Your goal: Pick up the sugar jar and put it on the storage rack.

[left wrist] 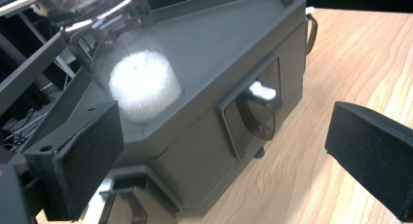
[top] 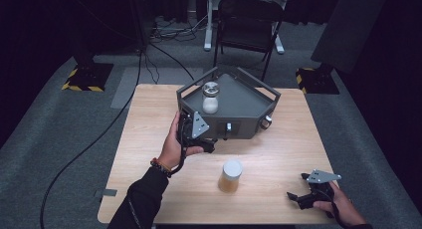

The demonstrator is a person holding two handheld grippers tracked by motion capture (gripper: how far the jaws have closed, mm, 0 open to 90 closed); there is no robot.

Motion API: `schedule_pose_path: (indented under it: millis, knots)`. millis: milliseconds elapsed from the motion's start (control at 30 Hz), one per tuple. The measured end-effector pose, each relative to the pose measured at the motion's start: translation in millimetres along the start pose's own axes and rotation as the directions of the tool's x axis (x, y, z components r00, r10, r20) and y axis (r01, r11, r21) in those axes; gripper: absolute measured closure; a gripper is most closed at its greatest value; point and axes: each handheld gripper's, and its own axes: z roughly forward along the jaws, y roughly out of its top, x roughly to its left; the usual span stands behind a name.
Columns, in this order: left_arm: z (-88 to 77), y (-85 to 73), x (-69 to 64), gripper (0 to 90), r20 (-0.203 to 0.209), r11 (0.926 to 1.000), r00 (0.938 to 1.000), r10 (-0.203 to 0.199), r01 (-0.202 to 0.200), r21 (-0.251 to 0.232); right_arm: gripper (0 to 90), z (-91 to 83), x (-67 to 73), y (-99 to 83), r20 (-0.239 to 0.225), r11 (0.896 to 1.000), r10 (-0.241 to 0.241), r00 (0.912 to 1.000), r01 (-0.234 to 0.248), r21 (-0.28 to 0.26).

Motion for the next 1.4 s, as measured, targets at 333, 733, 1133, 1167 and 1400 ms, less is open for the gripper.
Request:
schedule_pose_path:
  millis: [333,733,1133,1167,1400]
  knots:
    - [-7.0,-13.7,-4.0,0.2,0.016,0.9998,0.9998,0.009,-0.009,0.016,0.0,0.0,0.0,0.0,0.0,1.0,0.0,1.0,0.0,0.0]
    - [-16.0,-29.1,-9.7,0.2,0.059,0.9965,0.9977,0.032,-0.037,0.075,0.0,0.0,0.1,0.0,0.0,1.0,0.001,1.0,-0.001,0.0]
    - [-21.6,-48.2,-14.4,0.5,0.075,0.9926,0.9972,0.01,-0.019,0.12,0.0,-0.1,0.4,-0.1,0.001,1.0,0.002,1.0,-0.002,0.0]
    - [-22.1,-48.8,-14.7,0.5,0.077,0.9921,0.997,0.012,-0.021,0.123,0.0,-0.1,0.4,-0.1,0.001,1.0,0.001,1.0,-0.001,0.0]
    - [-28.7,-59.1,-13.8,0.4,0.078,0.9857,0.997,0.006,-0.019,0.167,0.0,-0.3,0.3,-0.1,0.0,1.0,0.001,1.0,-0.001,0.001]
